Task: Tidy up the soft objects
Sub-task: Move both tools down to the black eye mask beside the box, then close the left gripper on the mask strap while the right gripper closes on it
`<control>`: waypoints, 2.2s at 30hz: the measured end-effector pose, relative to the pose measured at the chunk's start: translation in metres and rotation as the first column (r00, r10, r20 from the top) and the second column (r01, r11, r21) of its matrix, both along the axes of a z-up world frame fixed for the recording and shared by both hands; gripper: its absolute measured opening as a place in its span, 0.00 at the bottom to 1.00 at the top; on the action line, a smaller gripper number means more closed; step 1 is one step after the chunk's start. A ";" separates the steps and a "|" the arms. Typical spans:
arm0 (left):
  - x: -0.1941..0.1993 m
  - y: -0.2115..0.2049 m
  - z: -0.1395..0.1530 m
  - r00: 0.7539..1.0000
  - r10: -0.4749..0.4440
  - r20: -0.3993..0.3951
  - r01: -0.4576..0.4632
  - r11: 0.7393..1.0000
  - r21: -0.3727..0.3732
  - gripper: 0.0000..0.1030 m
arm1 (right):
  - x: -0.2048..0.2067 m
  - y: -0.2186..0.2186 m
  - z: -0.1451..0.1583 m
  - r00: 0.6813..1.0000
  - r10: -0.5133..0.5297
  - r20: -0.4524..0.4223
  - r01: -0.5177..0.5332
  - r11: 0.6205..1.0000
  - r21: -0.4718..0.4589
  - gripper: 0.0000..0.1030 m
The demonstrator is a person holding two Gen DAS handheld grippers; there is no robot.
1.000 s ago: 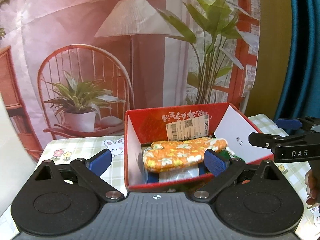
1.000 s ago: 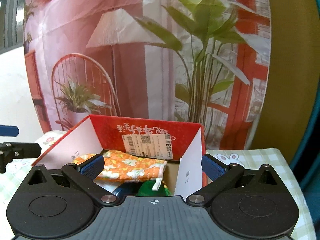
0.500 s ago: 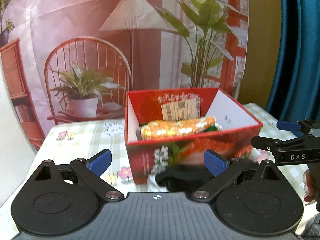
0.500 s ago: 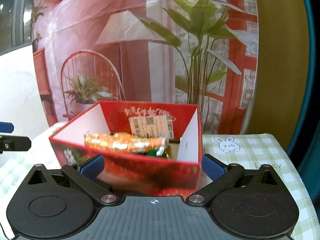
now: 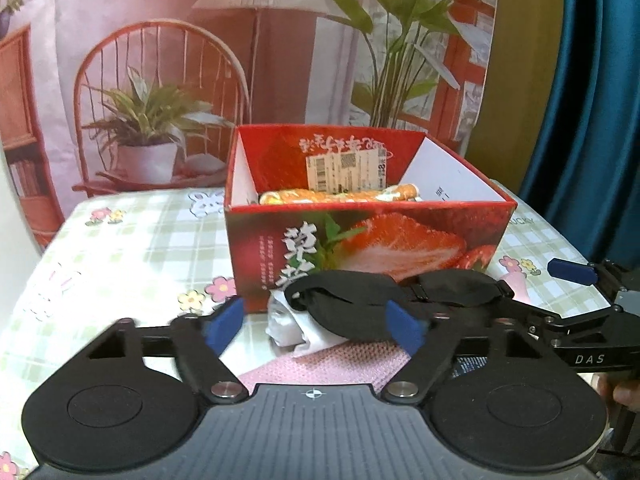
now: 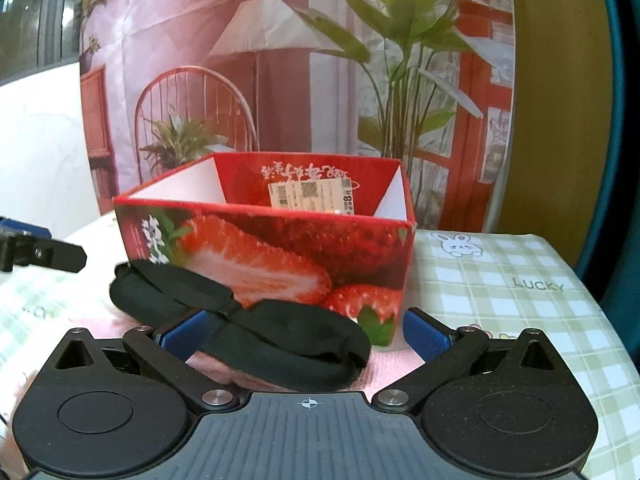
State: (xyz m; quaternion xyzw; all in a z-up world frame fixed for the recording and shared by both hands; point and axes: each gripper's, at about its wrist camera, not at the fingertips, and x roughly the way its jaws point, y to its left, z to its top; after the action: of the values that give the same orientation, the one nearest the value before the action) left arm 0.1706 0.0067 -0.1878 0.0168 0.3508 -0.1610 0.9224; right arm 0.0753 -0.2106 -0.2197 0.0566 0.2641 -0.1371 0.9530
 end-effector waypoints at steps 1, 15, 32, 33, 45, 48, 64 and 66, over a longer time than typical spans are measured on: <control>0.001 -0.001 -0.003 1.000 -0.006 -0.011 0.006 1.000 -0.007 0.55 | -0.001 0.000 -0.002 1.000 0.001 0.005 -0.001 1.000 0.000 0.99; 0.045 -0.010 -0.030 0.998 -0.012 -0.062 0.008 0.999 -0.051 0.49 | 0.008 -0.021 -0.023 1.000 0.004 0.025 -0.007 0.993 0.116 0.66; 0.023 -0.004 -0.028 1.000 -0.017 -0.005 0.017 0.998 -0.059 0.08 | 0.013 -0.022 -0.039 1.000 0.018 0.012 -0.020 0.983 0.182 0.62; 0.018 -0.002 -0.027 1.000 -0.008 0.002 0.008 0.998 -0.058 0.08 | 0.011 -0.022 -0.039 1.000 0.015 0.016 -0.018 0.982 0.188 0.62; 0.007 0.013 -0.043 0.998 0.057 -0.029 -0.059 0.996 -0.065 0.08 | 0.012 -0.030 -0.040 0.999 0.003 0.032 -0.011 0.969 0.246 0.63; 0.007 0.014 -0.047 0.998 0.058 -0.036 -0.060 0.996 -0.071 0.08 | 0.023 -0.035 -0.042 1.000 0.005 0.014 -0.008 0.966 0.257 0.63; 0.000 0.014 -0.050 0.998 0.052 -0.020 -0.053 0.994 -0.092 0.08 | -0.001 -0.032 -0.031 0.997 -0.026 0.069 0.003 0.948 0.318 0.32; -0.001 0.014 -0.049 0.998 0.053 -0.016 -0.055 0.994 -0.094 0.08 | -0.005 -0.032 -0.030 0.997 -0.025 0.073 0.000 0.946 0.326 0.26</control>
State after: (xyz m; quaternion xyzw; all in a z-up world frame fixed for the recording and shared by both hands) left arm 0.1692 0.0210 -0.2364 -0.0374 0.3493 -0.1525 0.9238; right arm 0.0702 -0.2421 -0.2502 0.2198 0.2464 -0.0954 0.9391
